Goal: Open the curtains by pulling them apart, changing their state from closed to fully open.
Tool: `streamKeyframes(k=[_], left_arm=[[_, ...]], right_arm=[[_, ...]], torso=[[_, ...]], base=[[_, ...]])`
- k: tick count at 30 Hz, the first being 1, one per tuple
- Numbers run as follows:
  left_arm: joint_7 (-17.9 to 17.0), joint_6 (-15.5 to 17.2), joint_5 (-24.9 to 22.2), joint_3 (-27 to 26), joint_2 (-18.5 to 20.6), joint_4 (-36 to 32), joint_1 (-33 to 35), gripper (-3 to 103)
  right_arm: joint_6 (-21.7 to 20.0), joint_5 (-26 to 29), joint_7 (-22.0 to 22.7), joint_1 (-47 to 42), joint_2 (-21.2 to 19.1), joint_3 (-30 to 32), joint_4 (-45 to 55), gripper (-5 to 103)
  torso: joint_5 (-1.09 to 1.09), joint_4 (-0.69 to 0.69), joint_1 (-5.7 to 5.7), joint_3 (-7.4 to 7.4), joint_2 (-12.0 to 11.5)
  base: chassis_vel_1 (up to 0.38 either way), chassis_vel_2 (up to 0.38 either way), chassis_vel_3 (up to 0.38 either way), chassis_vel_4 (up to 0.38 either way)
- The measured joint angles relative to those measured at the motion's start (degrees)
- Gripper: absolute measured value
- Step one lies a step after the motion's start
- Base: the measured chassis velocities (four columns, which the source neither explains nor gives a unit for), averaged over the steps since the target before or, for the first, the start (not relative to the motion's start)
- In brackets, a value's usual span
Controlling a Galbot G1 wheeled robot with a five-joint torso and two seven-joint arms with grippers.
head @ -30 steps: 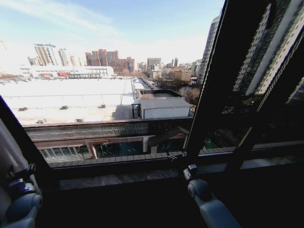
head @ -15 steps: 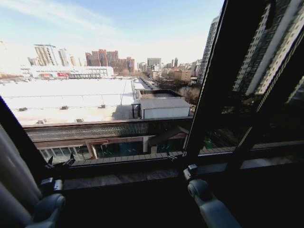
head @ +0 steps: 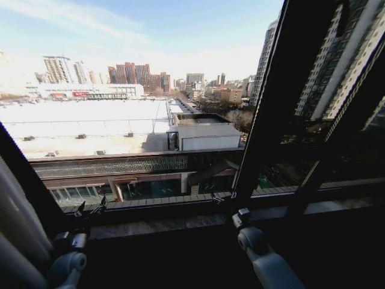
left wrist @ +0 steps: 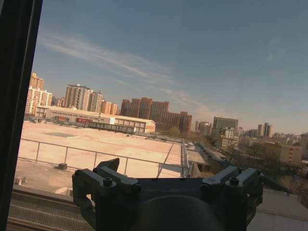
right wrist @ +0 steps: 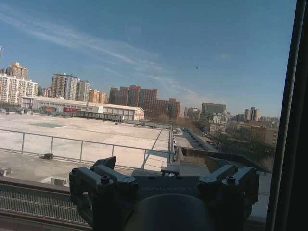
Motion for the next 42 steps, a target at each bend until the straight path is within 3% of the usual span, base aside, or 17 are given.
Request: streamKeyframes(k=[2, 5, 12, 15, 25, 42], left_arm=[[-2.6, 1.1, 1.7, -0.8, 0.1, -0.2, 0.3, 100], [-3.3, 1.1, 3.1, -1.1, 0.4, -0.2, 0.7, 100], [-4.7, -1.1, 7.5, 0.0, -0.3, -0.6, 1.8, 100], [-7.3, -2.4, 8.7, 2.6, -1.6, -1.7, 2.3, 100], [-7.2, -4.2, 8.9, 4.4, -2.8, -1.8, 1.9, 100], [-5.4, -1.6, 7.2, 6.4, -2.5, -2.1, 1.9, 100]], right_arm=[[0.0, 0.0, 0.0, 0.0, 0.0, 0.0, 0.0, 100], [0.0, 0.0, 0.0, 0.0, 0.0, 0.0, 0.0, 100], [0.0, 0.0, 0.0, 0.0, 0.0, 0.0, 0.0, 100], [0.0, 0.0, 0.0, 0.0, 0.0, 0.0, 0.0, 100], [0.0, 0.0, 0.0, 0.0, 0.0, 0.0, 0.0, 100], [0.0, 0.0, 0.0, 0.0, 0.0, 0.0, 0.0, 100]], torso=[[0.01, 0.01, 0.00, 0.00, 0.0], [0.01, 0.01, 0.00, 0.00, 0.0], [0.01, 0.00, 0.00, 0.00, 0.0], [0.01, 0.00, 0.00, 0.00, 0.0], [0.01, 0.00, 0.00, 0.00, 0.0], [0.01, 0.00, 0.00, 0.00, 0.0]], base=[[0.000, 0.000, 0.000, 0.000], [0.000, 0.000, 0.000, 0.000], [0.000, 0.000, 0.000, 0.000], [0.000, 0.000, 0.000, 0.000], [0.000, 0.000, 0.000, 0.000], [0.000, 0.000, 0.000, 0.000]])
